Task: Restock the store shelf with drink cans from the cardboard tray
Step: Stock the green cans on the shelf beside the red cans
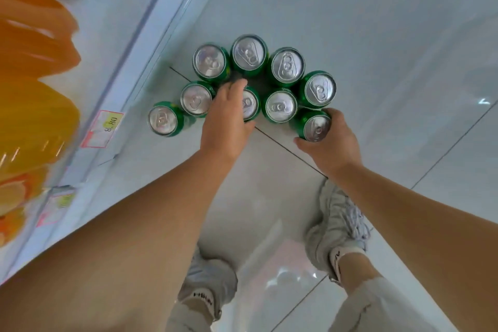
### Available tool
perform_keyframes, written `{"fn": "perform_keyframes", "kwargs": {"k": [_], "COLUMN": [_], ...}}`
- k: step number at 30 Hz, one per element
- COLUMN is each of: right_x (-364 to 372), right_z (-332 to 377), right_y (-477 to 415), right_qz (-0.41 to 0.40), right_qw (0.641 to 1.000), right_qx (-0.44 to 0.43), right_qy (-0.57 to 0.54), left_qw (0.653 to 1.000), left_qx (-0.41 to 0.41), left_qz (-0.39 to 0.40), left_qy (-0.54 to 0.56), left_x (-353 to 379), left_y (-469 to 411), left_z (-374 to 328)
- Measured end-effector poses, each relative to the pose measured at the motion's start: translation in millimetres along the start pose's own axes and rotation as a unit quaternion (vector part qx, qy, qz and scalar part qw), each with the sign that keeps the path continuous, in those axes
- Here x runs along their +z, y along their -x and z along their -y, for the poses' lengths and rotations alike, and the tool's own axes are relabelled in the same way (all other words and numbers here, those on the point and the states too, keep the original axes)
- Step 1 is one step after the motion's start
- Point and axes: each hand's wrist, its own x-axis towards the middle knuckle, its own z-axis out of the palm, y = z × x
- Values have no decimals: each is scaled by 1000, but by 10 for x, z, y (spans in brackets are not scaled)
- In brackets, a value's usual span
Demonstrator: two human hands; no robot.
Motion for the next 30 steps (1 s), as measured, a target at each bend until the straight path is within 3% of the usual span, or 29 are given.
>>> {"fn": "perform_keyframes", "kwargs": {"k": [7, 14, 25, 30], "right_x": [-490, -1273, -3024, -3423], "right_z": [245, 1209, 3257, 3909], "right_y": [710, 2070, 4946, 6247], "right_qz": [-3, 22, -5, 4], "right_qw": [1000, 998, 953, 891], "right_qx": [14, -55, -302, -435], "right_qy": [26, 8, -16, -128], "left_qw": [997, 993, 951, 904], "left_qx": [-32, -5, 58, 89], "left_qz": [3, -68, -252, -351], "left_qy": [70, 93, 171, 229], "left_x": [-642, -2048, -5300, -6362], "left_y": [602, 1683, 3654, 4794], "left_z": [-204, -798, -2025, -2276]}}
